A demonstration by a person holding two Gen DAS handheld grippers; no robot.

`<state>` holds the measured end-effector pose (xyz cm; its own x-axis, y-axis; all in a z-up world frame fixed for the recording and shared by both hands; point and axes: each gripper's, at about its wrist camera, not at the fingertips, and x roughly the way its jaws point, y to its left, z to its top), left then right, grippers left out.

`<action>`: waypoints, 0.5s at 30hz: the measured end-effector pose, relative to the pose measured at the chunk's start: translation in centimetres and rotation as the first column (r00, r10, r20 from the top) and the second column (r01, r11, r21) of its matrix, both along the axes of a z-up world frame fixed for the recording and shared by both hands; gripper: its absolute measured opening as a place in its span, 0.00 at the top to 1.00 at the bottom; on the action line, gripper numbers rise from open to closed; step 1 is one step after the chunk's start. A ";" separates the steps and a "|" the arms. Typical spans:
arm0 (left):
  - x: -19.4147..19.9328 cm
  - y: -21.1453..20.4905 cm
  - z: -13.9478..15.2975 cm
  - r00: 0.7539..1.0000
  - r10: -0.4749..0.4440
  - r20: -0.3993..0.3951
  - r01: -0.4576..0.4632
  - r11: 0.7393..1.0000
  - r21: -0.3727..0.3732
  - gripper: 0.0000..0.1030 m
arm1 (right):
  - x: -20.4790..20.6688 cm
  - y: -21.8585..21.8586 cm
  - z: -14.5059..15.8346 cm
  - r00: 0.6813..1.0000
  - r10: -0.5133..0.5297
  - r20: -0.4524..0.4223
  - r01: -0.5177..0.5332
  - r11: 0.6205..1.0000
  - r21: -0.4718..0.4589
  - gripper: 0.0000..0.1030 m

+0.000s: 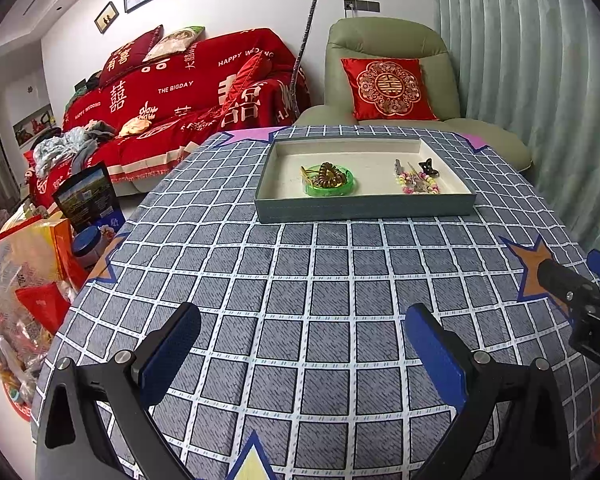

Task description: Organize jewelry

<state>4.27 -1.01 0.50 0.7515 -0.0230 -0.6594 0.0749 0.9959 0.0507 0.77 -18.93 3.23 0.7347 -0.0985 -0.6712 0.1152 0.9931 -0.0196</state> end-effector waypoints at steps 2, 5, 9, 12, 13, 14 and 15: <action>-0.2 0.0 0.0 1.000 0.001 0.004 -0.001 1.000 0.001 0.00 | -0.1 0.2 0.2 1.000 0.001 0.009 -0.001 1.000 -0.008 0.16; -0.4 0.0 0.1 1.000 0.001 0.009 -0.001 1.000 0.003 0.00 | -0.2 0.4 0.5 1.000 0.004 0.020 -0.004 1.000 -0.013 0.16; -0.5 0.0 0.3 1.000 0.002 0.015 -0.002 1.000 0.002 0.00 | -0.5 0.5 0.7 1.000 0.005 0.031 -0.004 1.000 -0.022 0.16; -0.6 0.0 0.4 1.000 0.002 0.018 -0.002 1.000 0.003 0.00 | -0.6 0.5 0.9 0.999 0.002 0.035 -0.001 1.000 -0.022 0.16; -0.6 -0.1 0.5 1.000 0.001 0.019 -0.001 1.000 0.005 0.00 | -0.6 0.4 0.9 0.999 0.001 0.036 0.000 1.000 -0.020 0.16; -0.6 -0.1 0.5 1.000 0.001 0.020 -0.001 1.000 0.006 0.00 | -0.6 0.4 0.9 0.999 0.002 0.036 -0.001 1.000 -0.019 0.16; -0.6 -0.2 0.6 1.000 0.000 0.020 0.000 1.000 0.006 0.00 | -0.6 0.4 0.9 0.999 0.002 0.036 -0.001 1.000 -0.020 0.16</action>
